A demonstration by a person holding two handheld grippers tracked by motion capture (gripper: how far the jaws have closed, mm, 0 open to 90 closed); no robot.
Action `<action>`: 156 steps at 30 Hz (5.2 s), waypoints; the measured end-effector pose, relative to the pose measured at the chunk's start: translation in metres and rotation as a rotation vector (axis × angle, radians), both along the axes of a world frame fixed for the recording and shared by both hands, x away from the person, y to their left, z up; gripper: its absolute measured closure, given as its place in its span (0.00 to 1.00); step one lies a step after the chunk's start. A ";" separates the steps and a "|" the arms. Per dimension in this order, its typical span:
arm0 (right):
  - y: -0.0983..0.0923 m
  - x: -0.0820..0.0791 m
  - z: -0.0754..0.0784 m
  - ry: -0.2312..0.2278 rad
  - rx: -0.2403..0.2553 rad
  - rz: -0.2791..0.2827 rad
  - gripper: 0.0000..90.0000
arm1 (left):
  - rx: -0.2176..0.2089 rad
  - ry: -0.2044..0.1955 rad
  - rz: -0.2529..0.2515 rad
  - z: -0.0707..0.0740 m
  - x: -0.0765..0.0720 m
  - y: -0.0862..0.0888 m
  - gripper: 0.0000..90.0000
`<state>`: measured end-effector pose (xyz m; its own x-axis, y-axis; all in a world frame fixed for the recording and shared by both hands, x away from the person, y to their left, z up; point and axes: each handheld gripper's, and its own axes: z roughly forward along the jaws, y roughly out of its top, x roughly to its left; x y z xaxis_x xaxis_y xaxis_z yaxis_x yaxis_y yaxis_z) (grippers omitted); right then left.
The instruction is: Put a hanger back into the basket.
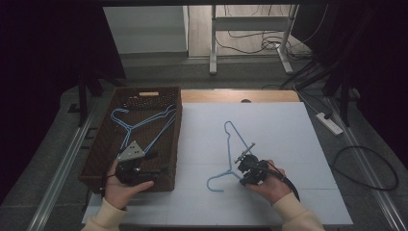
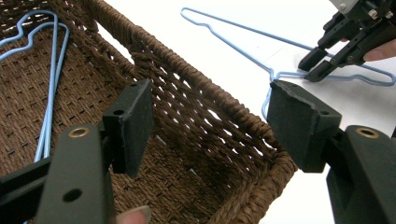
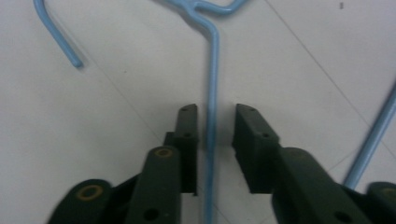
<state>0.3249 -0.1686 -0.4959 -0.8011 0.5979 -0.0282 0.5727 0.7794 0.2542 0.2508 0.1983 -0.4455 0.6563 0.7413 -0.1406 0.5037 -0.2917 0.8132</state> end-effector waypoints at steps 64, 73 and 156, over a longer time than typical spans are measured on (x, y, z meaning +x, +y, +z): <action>-0.076 -0.016 0.094 -0.010 0.483 0.055 0.98 | 0.051 -0.109 -0.141 0.029 0.021 -0.072 0.37; -0.076 -0.015 0.093 0.023 0.517 0.080 0.98 | 0.097 -0.122 -0.216 0.035 0.046 -0.099 0.34; -0.108 -0.023 0.117 -0.523 0.708 -0.032 0.35 | 0.116 0.000 -0.260 0.069 0.074 -0.107 0.97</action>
